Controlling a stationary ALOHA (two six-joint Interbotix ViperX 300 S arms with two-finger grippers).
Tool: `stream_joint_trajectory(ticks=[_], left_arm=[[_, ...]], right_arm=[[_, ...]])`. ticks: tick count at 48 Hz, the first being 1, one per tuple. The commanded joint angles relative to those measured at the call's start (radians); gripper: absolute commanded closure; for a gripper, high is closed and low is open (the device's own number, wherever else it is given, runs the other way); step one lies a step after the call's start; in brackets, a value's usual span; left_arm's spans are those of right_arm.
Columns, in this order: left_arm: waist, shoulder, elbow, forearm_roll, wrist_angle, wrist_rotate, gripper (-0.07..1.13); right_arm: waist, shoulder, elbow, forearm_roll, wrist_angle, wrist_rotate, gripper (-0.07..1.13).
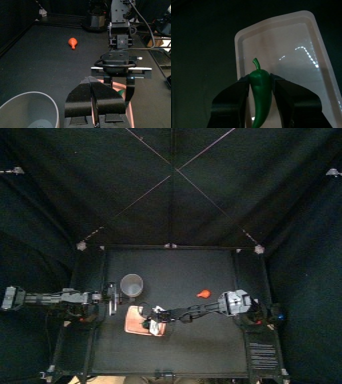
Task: Pick the green pepper then place it on the pink plate
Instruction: Drop green pepper on the pink plate and return to neutral
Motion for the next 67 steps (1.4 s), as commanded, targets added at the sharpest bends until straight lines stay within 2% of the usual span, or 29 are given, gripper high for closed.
stream_joint_trajectory(ticks=[1, 8, 19, 32, 42, 55, 67], left_arm=[[0.006, 0.005, -0.021, 0.002, -0.009, 0.002, 0.92], [0.006, 0.005, -0.020, 0.002, -0.009, 0.000, 0.92], [0.006, 0.005, -0.023, 0.000, -0.011, 0.000, 0.92], [0.006, 0.005, -0.018, 0.002, -0.009, 0.002, 0.92], [0.006, 0.005, -0.015, 0.003, -0.009, 0.003, 0.92], [0.008, 0.003, -0.008, 0.018, -0.028, 0.003, 0.92], [0.009, 0.003, -0.006, 0.018, -0.046, 0.002, 0.92]], right_arm=[[-0.008, -0.028, -0.026, -0.015, -0.002, 0.002, 0.33], [-0.009, -0.029, -0.025, -0.018, 0.002, 0.002, 0.26], [-0.020, -0.054, -0.003, -0.054, 0.003, 0.000, 0.26], [-0.029, -0.227, 0.117, -0.101, -0.020, -0.002, 0.26], [-0.026, -0.397, 0.291, -0.163, -0.198, -0.003, 0.26], [-0.035, -0.594, 0.571, -0.247, -0.534, -0.009, 0.26], [-0.063, -0.681, 0.727, -0.290, -0.683, -0.012, 0.26]])
